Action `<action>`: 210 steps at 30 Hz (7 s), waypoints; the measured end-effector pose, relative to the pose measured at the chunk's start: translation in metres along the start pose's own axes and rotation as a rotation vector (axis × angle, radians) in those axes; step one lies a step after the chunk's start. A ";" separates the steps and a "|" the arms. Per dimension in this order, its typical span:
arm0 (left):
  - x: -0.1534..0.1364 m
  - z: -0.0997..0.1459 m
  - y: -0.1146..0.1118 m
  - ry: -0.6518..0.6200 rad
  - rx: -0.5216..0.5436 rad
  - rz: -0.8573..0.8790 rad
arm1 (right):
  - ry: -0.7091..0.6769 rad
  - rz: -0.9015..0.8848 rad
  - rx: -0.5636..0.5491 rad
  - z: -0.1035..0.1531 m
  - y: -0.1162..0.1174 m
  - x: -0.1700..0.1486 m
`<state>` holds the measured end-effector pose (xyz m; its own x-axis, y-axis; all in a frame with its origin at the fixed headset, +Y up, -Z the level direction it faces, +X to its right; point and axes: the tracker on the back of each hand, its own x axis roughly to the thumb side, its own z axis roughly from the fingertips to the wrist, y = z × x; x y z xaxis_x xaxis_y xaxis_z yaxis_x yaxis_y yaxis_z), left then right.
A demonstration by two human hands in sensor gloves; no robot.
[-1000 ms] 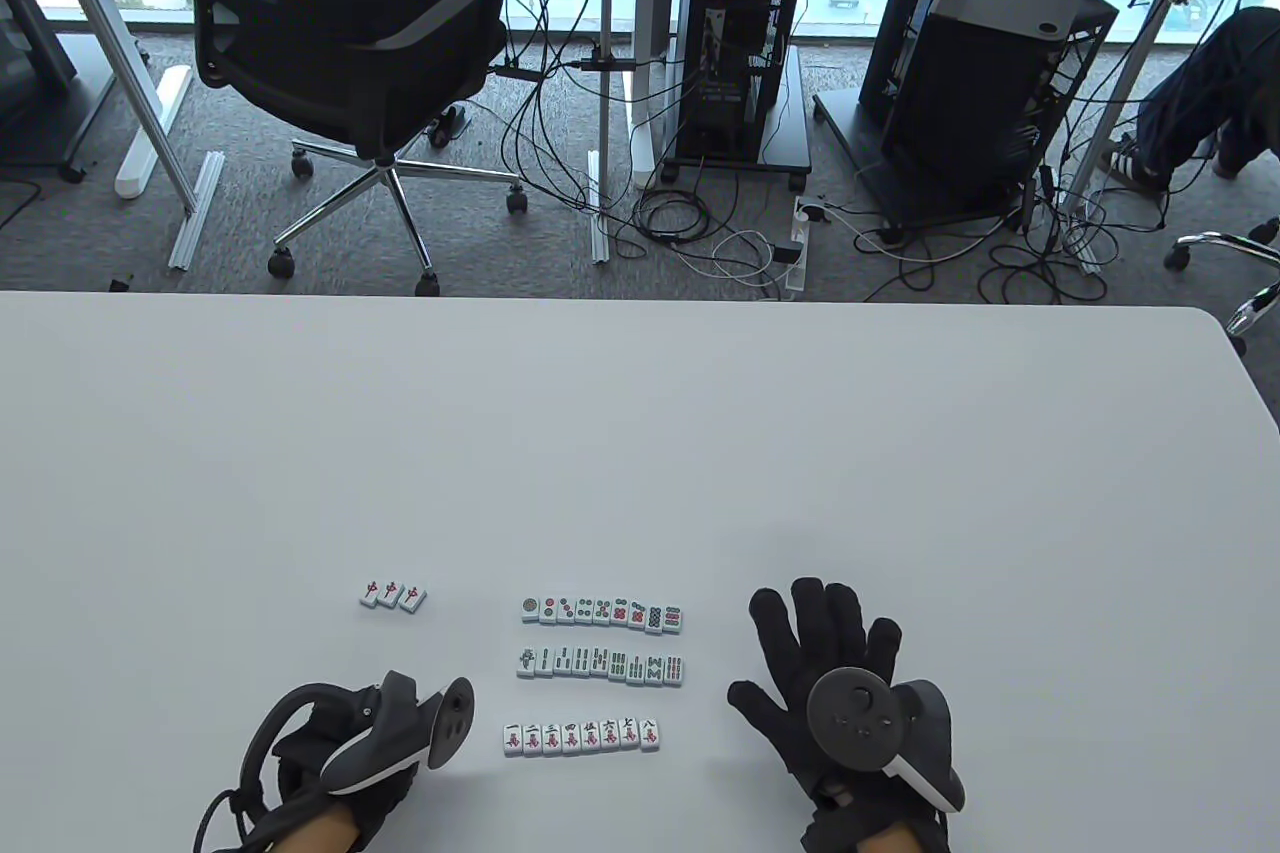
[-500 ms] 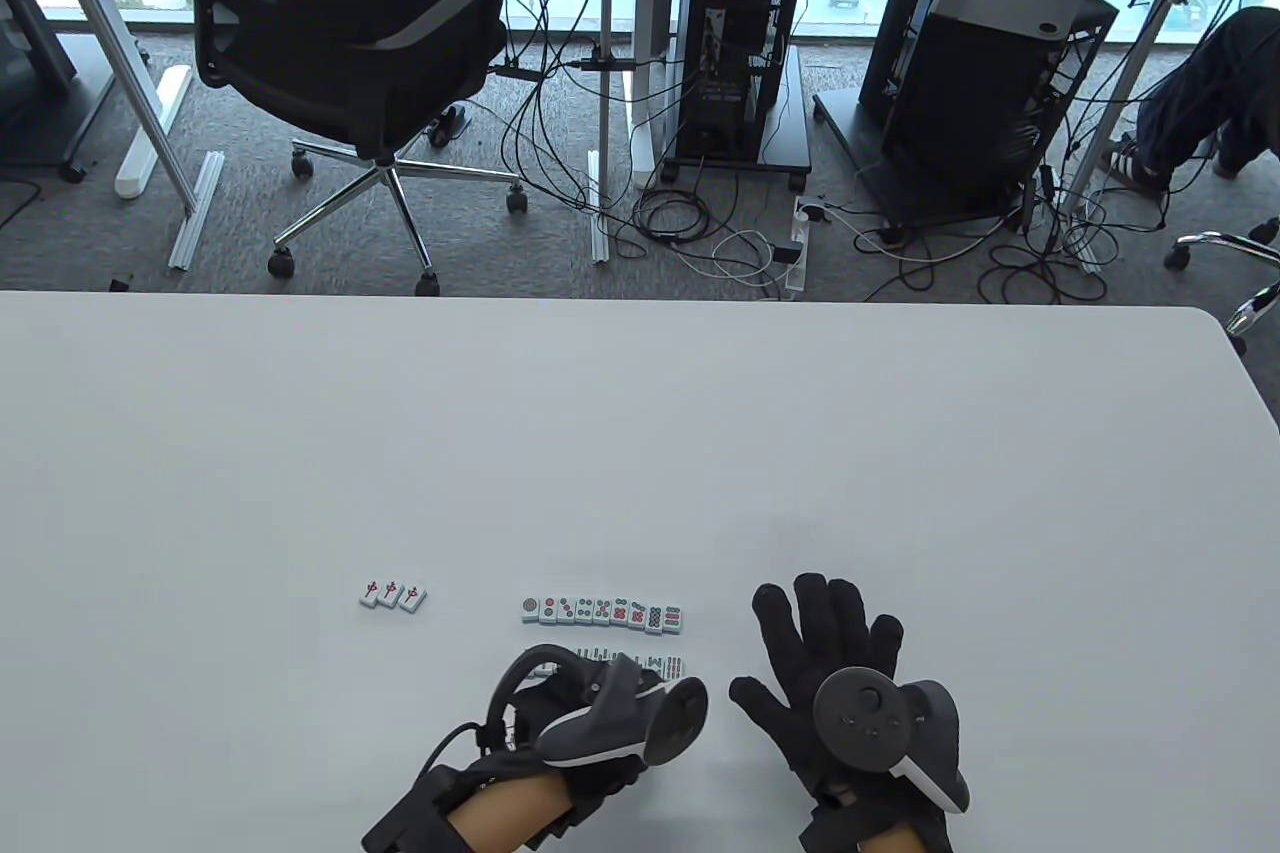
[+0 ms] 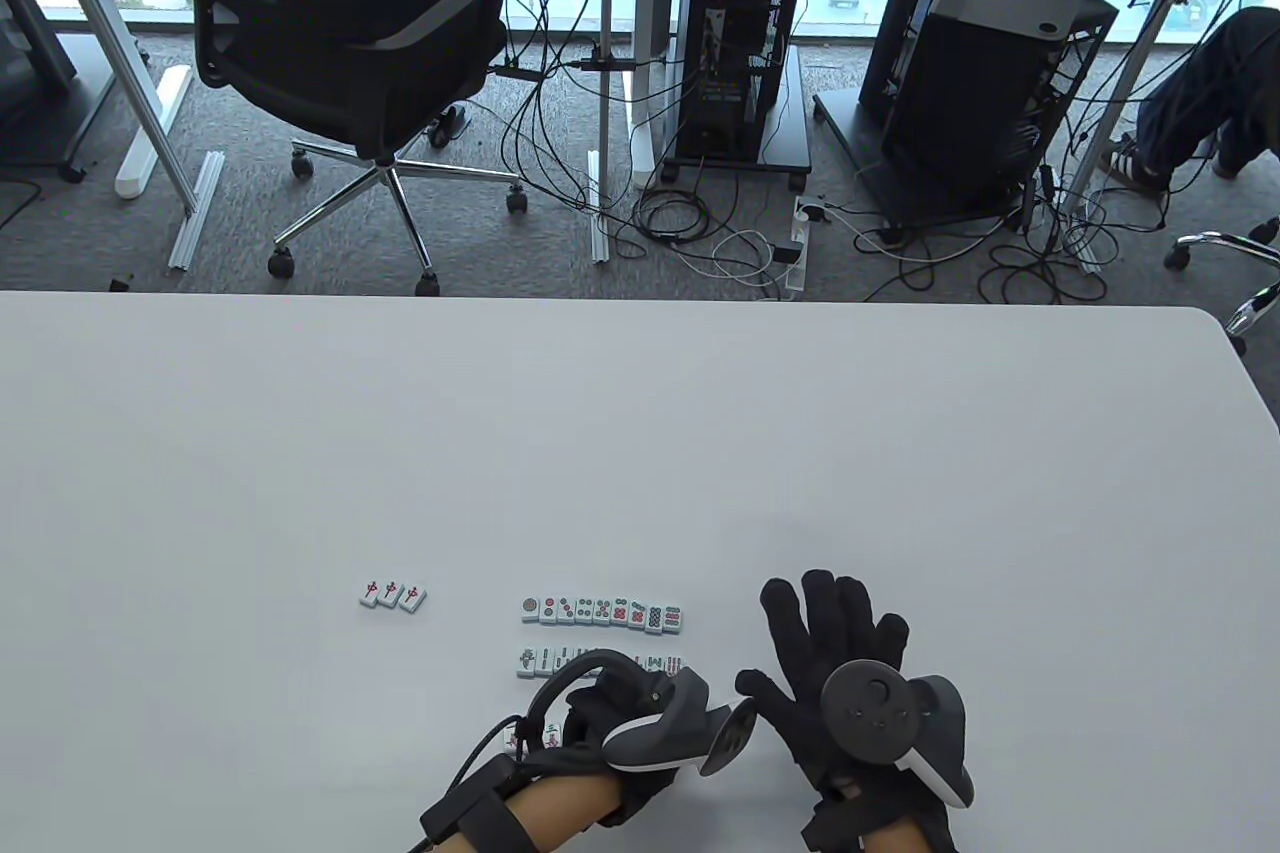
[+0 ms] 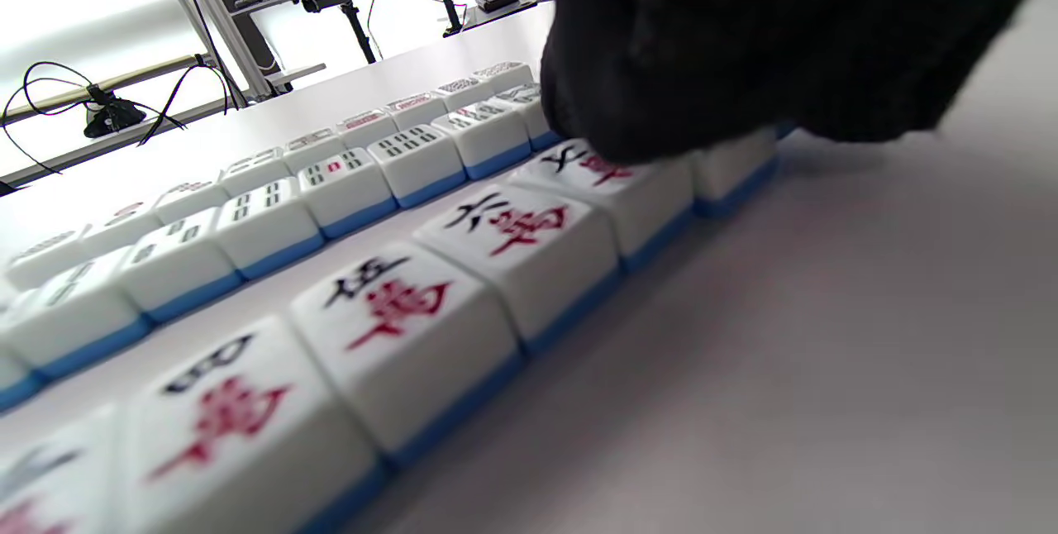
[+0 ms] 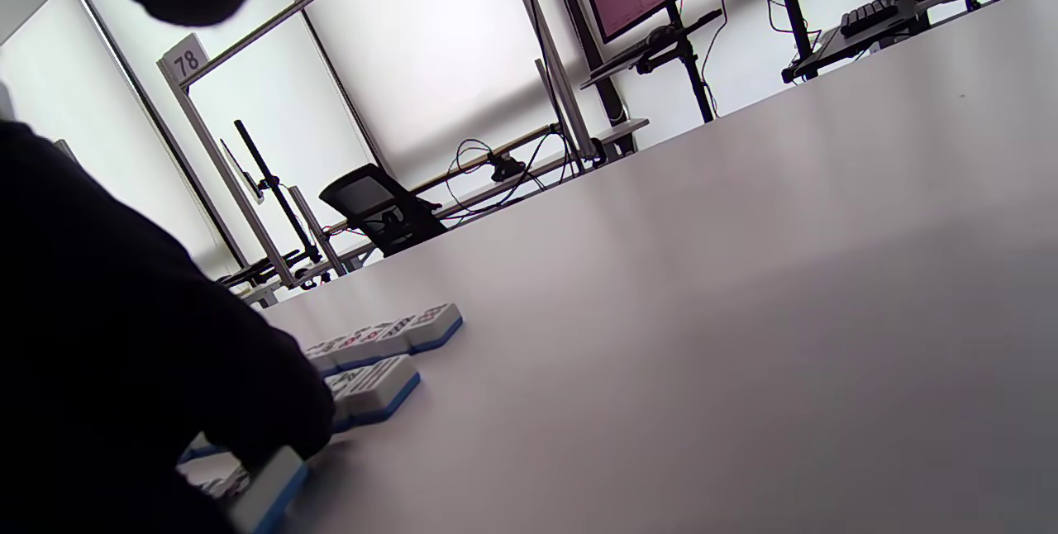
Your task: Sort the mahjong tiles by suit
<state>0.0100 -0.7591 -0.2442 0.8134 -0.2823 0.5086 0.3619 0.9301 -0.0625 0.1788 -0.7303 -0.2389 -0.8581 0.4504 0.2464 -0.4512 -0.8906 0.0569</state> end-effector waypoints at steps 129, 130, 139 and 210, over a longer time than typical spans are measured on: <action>-0.245 0.015 -0.073 0.544 -0.138 0.009 | -0.049 -0.001 0.016 0.002 0.001 0.011; -0.246 0.017 -0.071 0.539 -0.125 0.015 | -0.050 -0.001 0.018 0.002 0.001 0.012; -0.228 0.017 -0.077 0.410 -0.195 -0.163 | -0.044 0.004 0.014 0.002 0.000 0.011; -0.265 0.032 -0.111 0.482 -0.215 -0.054 | -0.046 0.007 0.021 0.003 0.000 0.013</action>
<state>-0.2601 -0.7798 -0.3448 0.8897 -0.4516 0.0668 0.4533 0.8565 -0.2470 0.1687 -0.7243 -0.2333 -0.8487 0.4413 0.2915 -0.4395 -0.8951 0.0756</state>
